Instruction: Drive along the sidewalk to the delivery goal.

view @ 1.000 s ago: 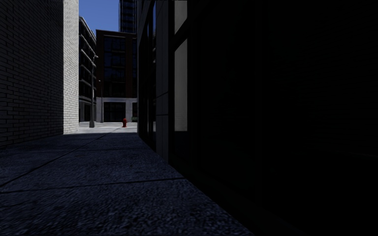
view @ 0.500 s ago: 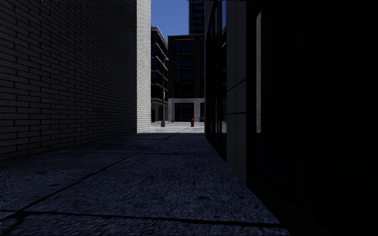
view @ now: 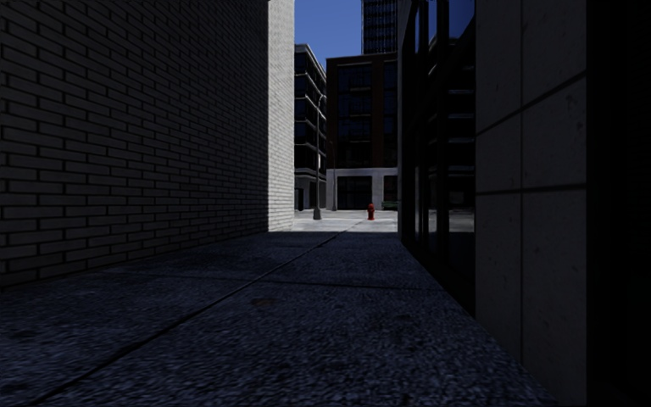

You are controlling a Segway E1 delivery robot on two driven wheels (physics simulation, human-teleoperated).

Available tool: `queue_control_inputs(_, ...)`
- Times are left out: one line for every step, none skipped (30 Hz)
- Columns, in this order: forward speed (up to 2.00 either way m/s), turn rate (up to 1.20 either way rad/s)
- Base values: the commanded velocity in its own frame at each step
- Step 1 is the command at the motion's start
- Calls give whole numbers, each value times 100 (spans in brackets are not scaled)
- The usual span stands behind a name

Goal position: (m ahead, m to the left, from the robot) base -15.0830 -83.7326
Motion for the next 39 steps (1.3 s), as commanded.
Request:
queue_control_inputs(200,0)
queue_control_inputs(200,0)
queue_control_inputs(200,0)
queue_control_inputs(200,0)
queue_control_inputs(200,0)
queue_control_inputs(200,0)
queue_control_inputs(200,0)
queue_control_inputs(200,0)
queue_control_inputs(200,0)
queue_control_inputs(200,0)
queue_control_inputs(200,0)
queue_control_inputs(200,0)
queue_control_inputs(200,0)
queue_control_inputs(200,0)
queue_control_inputs(200,0)
queue_control_inputs(200,0)
queue_control_inputs(200,0)
queue_control_inputs(200,0)
queue_control_inputs(200,0)
queue_control_inputs(200,0)
queue_control_inputs(200,0)
queue_control_inputs(200,0)
queue_control_inputs(200,0)
queue_control_inputs(200,0)
queue_control_inputs(200,0)
queue_control_inputs(200,0)
queue_control_inputs(200,0)
queue_control_inputs(200,0)
queue_control_inputs(200,0)
queue_control_inputs(200,0)
queue_control_inputs(200,0)
queue_control_inputs(200,0)
queue_control_inputs(200,0)
queue_control_inputs(200,0)
queue_control_inputs(200,0)
queue_control_inputs(200,0)
queue_control_inputs(200,0)
queue_control_inputs(200,0)
queue_control_inputs(200,0)
